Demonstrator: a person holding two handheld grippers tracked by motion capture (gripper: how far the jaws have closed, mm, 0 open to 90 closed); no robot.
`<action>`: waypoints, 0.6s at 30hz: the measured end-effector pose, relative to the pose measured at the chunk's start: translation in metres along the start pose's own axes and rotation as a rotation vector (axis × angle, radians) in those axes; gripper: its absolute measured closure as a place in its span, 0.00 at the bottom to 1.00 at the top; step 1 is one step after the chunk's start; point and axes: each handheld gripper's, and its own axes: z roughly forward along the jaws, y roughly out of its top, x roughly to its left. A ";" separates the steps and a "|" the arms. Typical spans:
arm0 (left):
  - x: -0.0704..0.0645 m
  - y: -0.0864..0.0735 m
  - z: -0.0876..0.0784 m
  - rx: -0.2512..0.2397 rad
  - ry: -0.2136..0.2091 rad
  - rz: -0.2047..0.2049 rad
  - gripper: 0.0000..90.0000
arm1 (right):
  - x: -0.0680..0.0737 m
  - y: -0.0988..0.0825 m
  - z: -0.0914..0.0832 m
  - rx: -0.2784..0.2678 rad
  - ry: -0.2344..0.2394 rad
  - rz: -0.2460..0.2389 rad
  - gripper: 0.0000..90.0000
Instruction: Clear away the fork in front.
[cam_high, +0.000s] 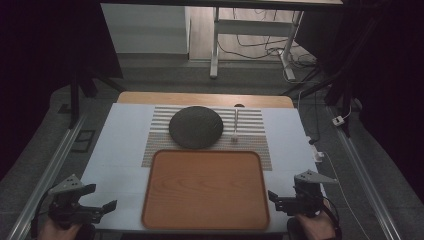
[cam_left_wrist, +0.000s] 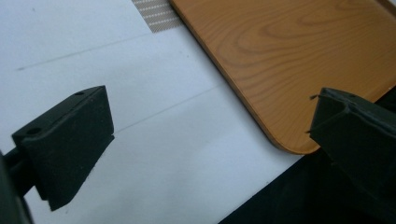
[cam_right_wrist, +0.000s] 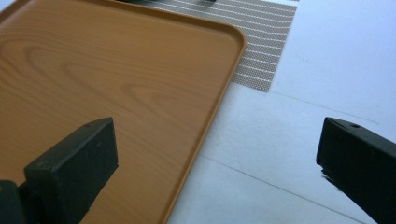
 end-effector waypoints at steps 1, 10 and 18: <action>0.000 0.000 0.000 0.001 0.002 0.003 0.00 | 0.000 0.000 0.000 0.003 0.003 -0.001 0.00; 0.000 0.005 0.006 0.030 -0.004 0.027 0.00 | 0.004 0.001 0.002 0.027 0.028 -0.045 0.00; 0.000 0.007 0.008 0.038 -0.028 0.034 0.00 | 0.004 0.001 0.004 0.047 0.050 -0.052 0.00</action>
